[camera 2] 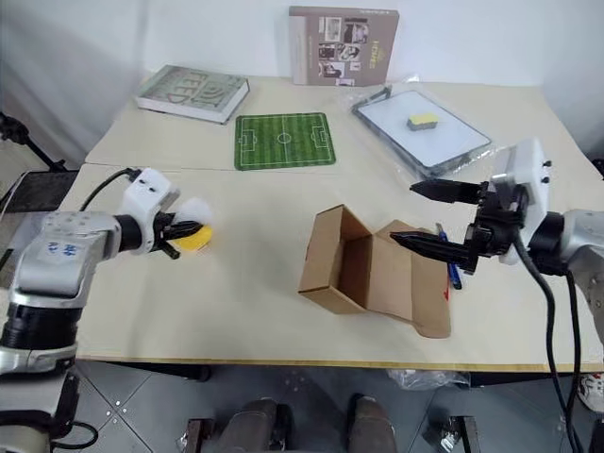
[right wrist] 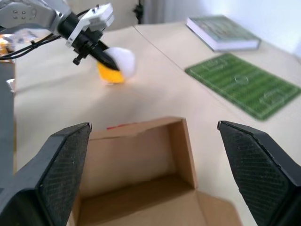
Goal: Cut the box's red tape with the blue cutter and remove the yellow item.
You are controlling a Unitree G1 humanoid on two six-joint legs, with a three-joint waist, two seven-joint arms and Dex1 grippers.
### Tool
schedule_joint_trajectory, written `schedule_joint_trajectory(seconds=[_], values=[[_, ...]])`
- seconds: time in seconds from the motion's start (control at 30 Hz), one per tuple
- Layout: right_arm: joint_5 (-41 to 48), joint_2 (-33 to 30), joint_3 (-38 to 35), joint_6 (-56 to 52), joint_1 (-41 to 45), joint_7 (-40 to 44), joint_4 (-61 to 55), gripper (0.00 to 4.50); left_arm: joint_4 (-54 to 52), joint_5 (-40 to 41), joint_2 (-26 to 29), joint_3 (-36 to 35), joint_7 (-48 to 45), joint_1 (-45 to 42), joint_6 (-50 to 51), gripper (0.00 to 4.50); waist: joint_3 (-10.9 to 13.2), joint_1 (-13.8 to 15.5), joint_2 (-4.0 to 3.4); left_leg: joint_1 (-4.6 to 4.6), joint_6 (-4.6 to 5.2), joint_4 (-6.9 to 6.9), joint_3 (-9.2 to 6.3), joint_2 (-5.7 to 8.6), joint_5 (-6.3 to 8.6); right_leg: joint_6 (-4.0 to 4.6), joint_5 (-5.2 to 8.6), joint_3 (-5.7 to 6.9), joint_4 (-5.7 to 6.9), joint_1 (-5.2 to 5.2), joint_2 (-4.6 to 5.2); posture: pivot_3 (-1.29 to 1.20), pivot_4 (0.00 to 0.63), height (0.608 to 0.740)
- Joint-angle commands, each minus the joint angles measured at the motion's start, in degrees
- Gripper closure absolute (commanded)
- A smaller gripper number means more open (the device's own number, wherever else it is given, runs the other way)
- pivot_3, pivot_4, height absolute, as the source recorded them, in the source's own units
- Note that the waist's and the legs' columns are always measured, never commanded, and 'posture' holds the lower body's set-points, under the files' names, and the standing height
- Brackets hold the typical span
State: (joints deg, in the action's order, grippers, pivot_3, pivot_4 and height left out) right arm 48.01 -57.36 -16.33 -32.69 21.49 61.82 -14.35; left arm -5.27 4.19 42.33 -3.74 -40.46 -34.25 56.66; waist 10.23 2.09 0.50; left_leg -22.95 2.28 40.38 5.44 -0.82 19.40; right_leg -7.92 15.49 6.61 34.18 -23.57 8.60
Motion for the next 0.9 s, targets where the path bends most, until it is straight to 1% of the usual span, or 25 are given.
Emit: schedule_joint_trajectory(seconds=[0.03, 0.2, 0.27, 0.3, 0.37, 0.47, 0.5, 0.57, 0.6, 0.7, 0.73, 0.8, 0.9], values=[[-3.6, -0.2, 0.9, 4.9, 2.3, 5.8, 4.9, 0.00, -7.3, 2.4, 3.1, -5.1, 0.3, 3.0, 3.9, 2.47, 0.0, -0.1, 0.00, 0.00, 0.00, 0.00, -0.01, 0.02, 0.00, 0.00, 0.00, 0.00, -0.02, -0.01, 0.00, 0.00, 0.150, 0.740], [-7.2, 1.4, 3.4, 7.7, 7.3, 7.9, 10.4, 0.00, -13.5, 8.0, 6.1, -12.0, -2.1, 6.0, 6.8, 0.88, 0.0, -0.8, 0.00, 0.05, -0.06, -0.02, -0.06, 0.01, -0.02, 0.02, 0.01, -0.02, 0.02, -0.05, -0.05, 0.00, 0.150, 0.740], [-8.1, 2.1, 4.0, 8.1, 8.3, 8.4, 11.4, 0.00, -14.3, 9.5, 6.9, -13.7, -2.5, 6.3, 6.5, 0.21, 0.0, -0.8, 0.00, 0.07, -0.10, -0.02, -0.08, -0.02, -0.04, 0.02, 0.01, -0.03, 0.03, -0.05, -0.06, 0.00, 0.150, 0.740], [-8.5, 2.3, 4.2, 8.3, 8.6, 8.6, 11.7, 0.00, -14.3, 9.9, 7.0, -14.5, -2.0, 6.4, 5.7, 0.04, 0.0, -0.8, 0.00, 0.11, -0.11, -0.04, -0.09, -0.03, -0.04, 0.02, 0.01, -0.07, 0.04, -0.05, -0.05, 0.00, 0.150, 0.740], [-9.2, 2.6, 4.5, 8.4, 9.0, 9.0, 12.3, 0.00, -14.3, 11.2, 7.4, -16.0, -2.0, 6.6, 4.5, 0.04, 0.0, -0.8, 0.00, 0.29, -0.12, -0.17, 0.02, 0.00, -0.03, 0.02, 0.01, -0.20, 0.08, 0.00, -0.04, 0.00, 0.150, 0.740], [-10.4, 2.3, 4.2, 9.1, 8.4, 10.2, 13.8, 0.00, -16.8, 15.4, 7.3, -19.5, -4.3, 8.5, 4.2, 0.04, 0.0, -0.8, 0.00, 0.31, -0.12, -0.18, 0.05, -0.02, -0.03, 0.02, 0.01, -0.25, 0.10, -0.01, -0.03, 0.00, 0.150, 0.740], [-10.7, 2.3, 4.1, 9.2, 8.3, 10.4, 14.0, 0.00, -17.6, 16.8, 6.2, -20.7, -4.7, 9.1, 2.7, 0.04, 0.0, -0.8, 0.00, 0.32, -0.14, -0.18, 0.06, -0.02, -0.01, 0.02, 0.01, -0.26, 0.10, -0.01, -0.03, 0.00, 0.150, 0.740], [-11.7, 1.7, 3.2, 10.1, 7.0, 11.2, 14.7, 0.00, -20.2, 22.6, -0.8, -25.2, -5.2, 10.5, -2.8, 0.04, 0.0, -0.6, -0.02, 0.34, -0.15, -0.19, 0.06, -0.08, 0.00, 0.02, 0.01, -0.28, 0.12, -0.01, -0.01, 0.00, 0.150, 0.740], [-12.2, 1.4, 2.7, 10.5, 6.3, 11.4, 15.2, 0.00, -21.1, 24.0, -3.1, -26.2, -5.4, 11.9, -5.3, 0.04, 0.0, -0.6, -0.03, 0.39, -0.16, -0.20, 0.06, -0.10, 0.00, 0.02, 0.01, -0.30, 0.19, 0.01, 0.03, 0.00, 0.150, 0.740], [-13.1, 0.8, 1.0, 11.5, 3.9, 11.9, 16.5, 0.00, -22.5, 25.7, -4.5, -25.3, -6.8, 18.0, -7.1, 0.04, 0.0, -0.8, -0.02, 0.53, -0.20, -0.23, 0.11, -0.08, 0.03, 0.02, 0.01, -0.32, 0.26, 0.08, 0.05, 0.00, 0.150, 0.740], [-13.7, 0.5, -0.1, 12.6, 1.9, 12.6, 17.5, 0.00, -23.8, 25.8, -5.4, -24.7, -8.8, 22.0, -10.8, 0.04, 0.0, -0.8, -0.02, 0.55, -0.20, -0.25, 0.13, -0.01, 0.02, 0.03, 0.01, -0.32, 0.25, 0.07, 0.02, 0.00, 0.150, 0.740], [-14.2, 0.4, -2.5, 14.4, -1.9, 13.2, 19.9, 0.00, -24.7, 28.9, -8.3, -25.4, -13.0, 28.4, -16.1, 0.04, 0.0, -0.8, -0.05, 0.64, -0.20, -0.34, 0.21, -0.01, 0.03, 0.06, 0.03, -0.34, 0.27, 0.08, 0.01, 0.00, 0.150, 0.740], [-18.0, -0.6, -4.2, 18.4, -9.1, 14.1, 23.1, 0.00, -21.7, 27.9, -8.5, -24.3, -15.2, 36.4, -20.0, 0.04, 0.0, -0.8, -0.04, 0.69, -0.22, -0.35, 0.31, -0.07, 0.06, 0.09, 0.05, -0.37, 0.23, 0.09, 0.01, 0.00, 0.150, 0.740]])
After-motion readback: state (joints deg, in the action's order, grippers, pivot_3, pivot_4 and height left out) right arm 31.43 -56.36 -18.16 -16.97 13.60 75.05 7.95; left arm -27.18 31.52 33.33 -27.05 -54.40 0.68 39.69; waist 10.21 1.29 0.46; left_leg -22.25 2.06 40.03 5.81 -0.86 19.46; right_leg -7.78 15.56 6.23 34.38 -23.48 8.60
